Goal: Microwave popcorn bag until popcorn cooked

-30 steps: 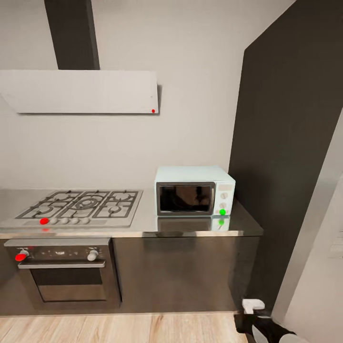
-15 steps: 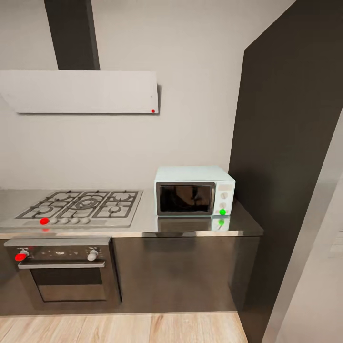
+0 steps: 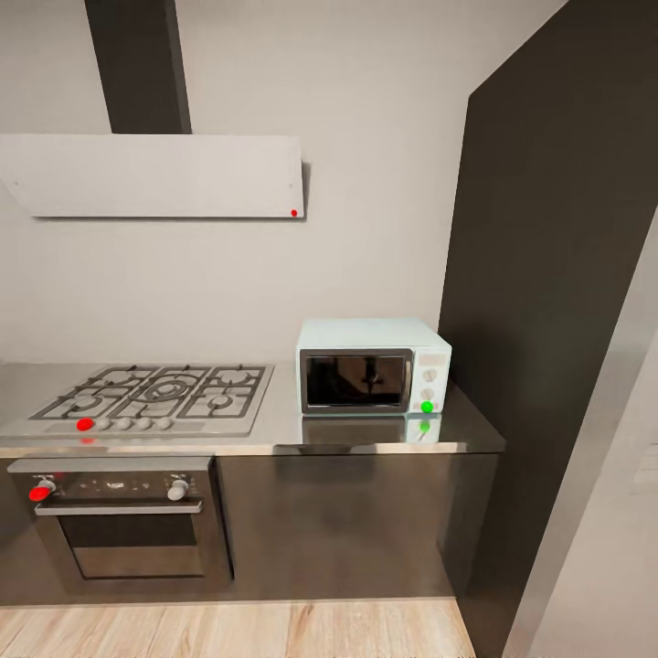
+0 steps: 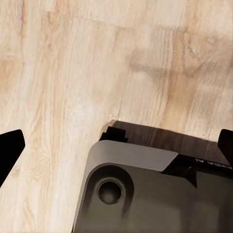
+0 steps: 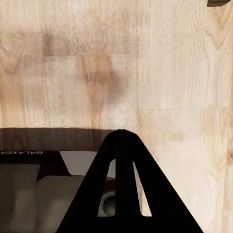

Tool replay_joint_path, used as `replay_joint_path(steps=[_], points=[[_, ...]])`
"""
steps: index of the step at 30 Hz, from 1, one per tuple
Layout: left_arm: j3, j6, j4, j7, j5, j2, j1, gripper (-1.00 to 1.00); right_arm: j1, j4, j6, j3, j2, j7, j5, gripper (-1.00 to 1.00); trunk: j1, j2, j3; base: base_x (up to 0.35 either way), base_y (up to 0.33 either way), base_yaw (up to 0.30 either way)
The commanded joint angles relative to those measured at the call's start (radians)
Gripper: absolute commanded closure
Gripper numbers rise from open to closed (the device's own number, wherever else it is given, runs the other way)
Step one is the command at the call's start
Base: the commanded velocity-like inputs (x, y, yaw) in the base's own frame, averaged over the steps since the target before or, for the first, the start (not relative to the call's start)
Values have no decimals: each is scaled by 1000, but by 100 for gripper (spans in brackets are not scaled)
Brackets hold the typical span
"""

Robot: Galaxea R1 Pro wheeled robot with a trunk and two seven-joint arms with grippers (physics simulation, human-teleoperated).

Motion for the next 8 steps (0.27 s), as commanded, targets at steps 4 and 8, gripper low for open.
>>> replay_joint_path(steps=[4, 8], points=[[-8, -3, 1, 3, 8, 0, -1, -100, -1, 1, 2, -8, -1, 3, 10, 100, 0, -1, -1, 0, 0, 0], [-8, -3, 1, 3, 8, 0, -1, -100, -1, 1, 1, -8, -1, 3, 10, 100, 0, -1, -1, 0, 0, 0]])
